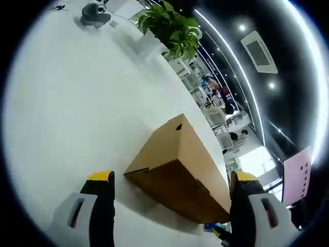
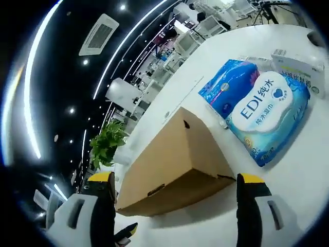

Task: Operate the shoe box by opening the lid, removing the specified soft item, and placing it in the target area until the item is outside and the box remains undamaged.

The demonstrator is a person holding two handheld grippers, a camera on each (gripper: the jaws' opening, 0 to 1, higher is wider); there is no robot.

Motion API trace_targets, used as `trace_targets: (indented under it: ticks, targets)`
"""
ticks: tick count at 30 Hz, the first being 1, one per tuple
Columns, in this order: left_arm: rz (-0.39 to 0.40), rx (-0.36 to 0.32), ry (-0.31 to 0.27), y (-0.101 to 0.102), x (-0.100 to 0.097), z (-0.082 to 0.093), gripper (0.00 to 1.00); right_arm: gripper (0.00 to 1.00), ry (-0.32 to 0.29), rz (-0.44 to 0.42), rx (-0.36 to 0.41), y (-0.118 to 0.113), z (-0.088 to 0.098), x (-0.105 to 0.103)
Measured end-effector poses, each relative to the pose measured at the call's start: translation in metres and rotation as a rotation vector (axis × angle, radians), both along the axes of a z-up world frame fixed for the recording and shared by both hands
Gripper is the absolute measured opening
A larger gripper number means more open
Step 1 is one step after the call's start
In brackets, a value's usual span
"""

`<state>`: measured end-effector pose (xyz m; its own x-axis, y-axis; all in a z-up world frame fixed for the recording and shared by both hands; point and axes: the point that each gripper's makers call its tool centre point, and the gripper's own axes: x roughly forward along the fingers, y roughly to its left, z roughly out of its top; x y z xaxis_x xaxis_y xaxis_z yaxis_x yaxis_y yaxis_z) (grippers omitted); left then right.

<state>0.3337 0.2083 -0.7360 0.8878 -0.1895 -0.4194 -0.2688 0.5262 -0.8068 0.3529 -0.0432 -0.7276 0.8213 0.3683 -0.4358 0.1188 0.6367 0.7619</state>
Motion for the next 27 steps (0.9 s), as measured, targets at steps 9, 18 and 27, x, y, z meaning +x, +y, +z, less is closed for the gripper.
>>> trace_targets:
  ticks: [9, 18, 27]
  targets:
    - [0.026, -0.046, 0.011, -0.001, 0.010, -0.014, 0.94, 0.95, 0.014, -0.037, -0.010, 0.001, -0.014, 0.004]
    - [-0.042, -0.025, 0.014, -0.012, 0.021, -0.016, 0.91, 0.90, 0.007, -0.035, -0.030, 0.003, -0.023, 0.011]
    - [-0.076, -0.009, 0.032, -0.011, 0.020, -0.024, 0.87, 0.88, 0.003, -0.008, -0.037, 0.008, -0.032, 0.014]
